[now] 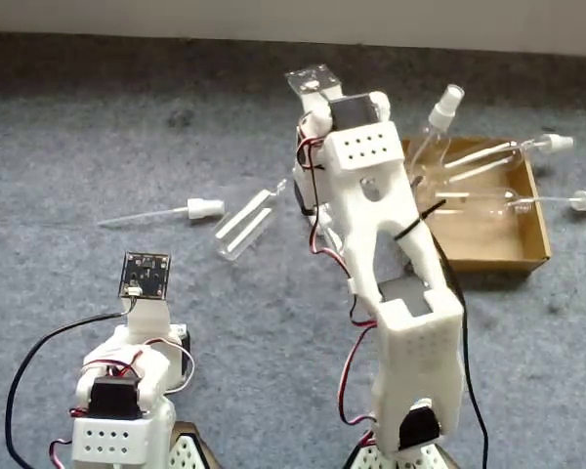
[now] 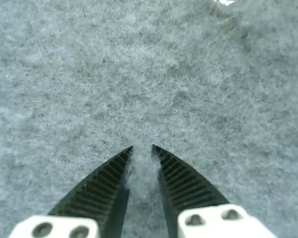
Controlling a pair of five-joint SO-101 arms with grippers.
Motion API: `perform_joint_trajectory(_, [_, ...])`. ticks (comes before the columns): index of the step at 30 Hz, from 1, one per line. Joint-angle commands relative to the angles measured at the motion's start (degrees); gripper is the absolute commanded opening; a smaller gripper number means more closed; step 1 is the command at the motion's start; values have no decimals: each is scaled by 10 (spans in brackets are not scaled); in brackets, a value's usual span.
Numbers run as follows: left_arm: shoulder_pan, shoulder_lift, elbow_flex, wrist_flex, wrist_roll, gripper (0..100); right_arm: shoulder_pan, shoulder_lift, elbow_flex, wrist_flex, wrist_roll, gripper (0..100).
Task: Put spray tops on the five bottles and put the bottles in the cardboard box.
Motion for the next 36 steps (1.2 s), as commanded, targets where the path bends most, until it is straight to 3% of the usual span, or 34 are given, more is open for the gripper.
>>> perform_joint_trajectory(1, [7,-6,12,3,1,5,29,-187,69,9,6,46])
perform_joint_trajectory(5, [7,-6,12,3,1,5,53,-299,110,8,13,48])
perform_joint_trajectory(10, [7,-6,12,3,1,5,87,-409,198,8,185,49])
perform_joint_trajectory(18, [7,-6,12,3,1,5,123,-547,494,-52,301,49])
perform_joint_trajectory(30, [7,-6,12,3,1,5,124,-656,906,-366,312,50])
perform_joint_trajectory(36, [7,-6,12,3,1,5,125,-656,967,-401,309,50])
